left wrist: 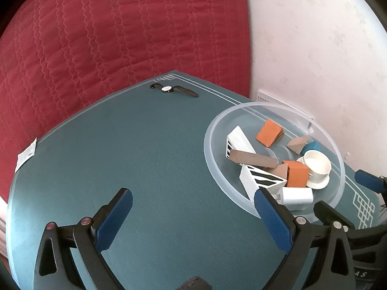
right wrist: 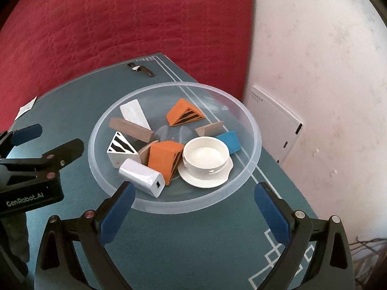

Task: Organize rigid objects
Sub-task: 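Withdraw both open grippers from the clear bowl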

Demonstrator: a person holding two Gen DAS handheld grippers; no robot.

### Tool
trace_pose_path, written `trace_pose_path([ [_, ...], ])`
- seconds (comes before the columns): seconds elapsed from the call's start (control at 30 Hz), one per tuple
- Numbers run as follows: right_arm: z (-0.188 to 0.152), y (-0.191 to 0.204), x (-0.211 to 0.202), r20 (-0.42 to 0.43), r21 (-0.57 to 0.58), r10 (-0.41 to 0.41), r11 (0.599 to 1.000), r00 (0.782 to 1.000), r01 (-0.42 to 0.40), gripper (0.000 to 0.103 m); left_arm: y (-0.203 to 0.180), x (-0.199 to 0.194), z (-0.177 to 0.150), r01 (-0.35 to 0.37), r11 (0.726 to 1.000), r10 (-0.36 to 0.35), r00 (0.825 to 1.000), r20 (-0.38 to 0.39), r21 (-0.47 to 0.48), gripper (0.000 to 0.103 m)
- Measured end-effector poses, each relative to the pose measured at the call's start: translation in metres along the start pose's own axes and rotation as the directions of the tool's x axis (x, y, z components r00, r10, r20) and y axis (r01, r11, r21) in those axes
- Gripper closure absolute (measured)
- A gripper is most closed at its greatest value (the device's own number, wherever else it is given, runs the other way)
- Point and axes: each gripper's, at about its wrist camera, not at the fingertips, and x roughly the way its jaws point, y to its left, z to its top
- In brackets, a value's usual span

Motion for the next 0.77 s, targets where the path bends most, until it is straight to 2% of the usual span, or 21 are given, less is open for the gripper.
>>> trace_pose_path([
  [0.37,-0.002,0.002,0.0,-0.002,0.001,0.001,1.0,1.0,-0.001,0.004,-0.002,0.005,-0.002,-0.005,1.0,0.005,1.0,-0.022,0.019,0.001],
  [0.6,-0.003,0.007,-0.001,0.003,-0.003,0.003,1.0,1.0,-0.003,0.004,-0.004,0.002,-0.003,-0.004,1.0,0.004,1.0,-0.006,0.03,0.001],
  [0.77,0.003,0.017,-0.004,0.027,-0.028,0.013,1.0,1.0,-0.012,0.004,-0.001,0.003,-0.003,-0.02,0.999,0.021,1.0,-0.016,0.027,0.001],
])
